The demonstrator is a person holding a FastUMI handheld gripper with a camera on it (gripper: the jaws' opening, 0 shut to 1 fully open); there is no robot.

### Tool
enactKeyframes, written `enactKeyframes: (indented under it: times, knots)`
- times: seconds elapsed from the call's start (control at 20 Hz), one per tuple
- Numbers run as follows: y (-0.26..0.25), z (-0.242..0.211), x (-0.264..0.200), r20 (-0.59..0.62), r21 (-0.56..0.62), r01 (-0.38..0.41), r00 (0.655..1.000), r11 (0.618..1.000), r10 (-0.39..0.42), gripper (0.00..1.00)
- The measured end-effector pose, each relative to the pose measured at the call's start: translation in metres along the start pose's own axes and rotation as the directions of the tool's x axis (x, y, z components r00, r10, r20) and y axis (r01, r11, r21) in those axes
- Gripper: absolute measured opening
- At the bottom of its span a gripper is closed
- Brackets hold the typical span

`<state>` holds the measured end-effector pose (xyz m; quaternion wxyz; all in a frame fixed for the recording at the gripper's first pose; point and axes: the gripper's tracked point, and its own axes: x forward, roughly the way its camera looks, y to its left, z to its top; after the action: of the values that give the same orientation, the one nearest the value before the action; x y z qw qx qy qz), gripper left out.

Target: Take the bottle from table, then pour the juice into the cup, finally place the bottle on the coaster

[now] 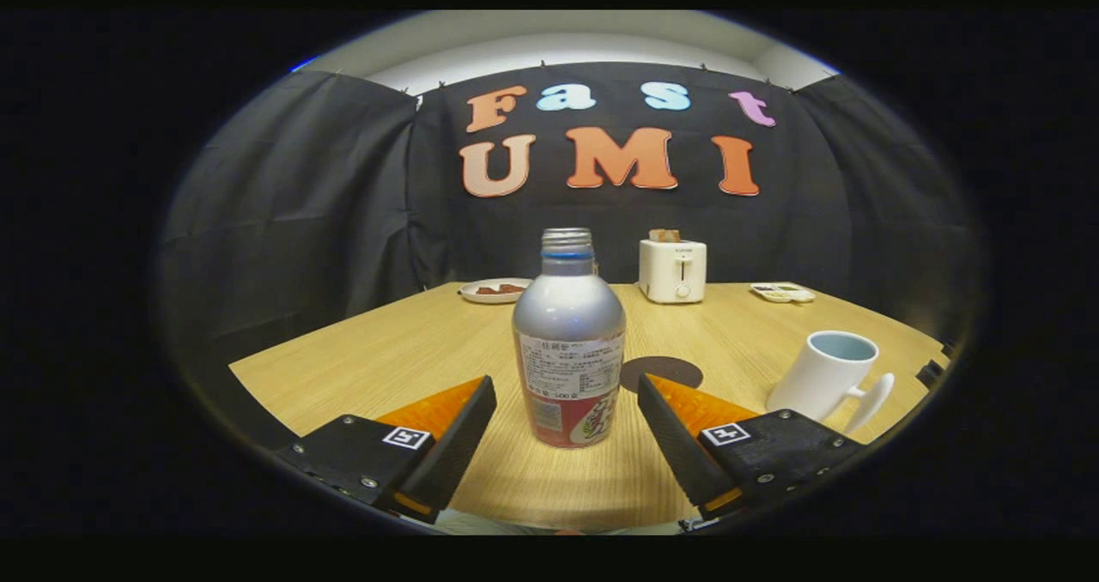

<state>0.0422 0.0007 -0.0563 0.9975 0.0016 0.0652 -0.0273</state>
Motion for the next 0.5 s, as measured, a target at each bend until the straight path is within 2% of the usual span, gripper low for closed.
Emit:
enactKeyframes:
  times: [0.2, 0.5]
  knots:
    - [0.005, -0.008, 0.013, -0.017, 0.007, 0.007, 1.000, 1.000, -0.006, 0.99]
    - [0.004, -0.014, 0.025, -0.032, 0.009, 0.019, 0.999, 1.000, -0.019, 0.92]
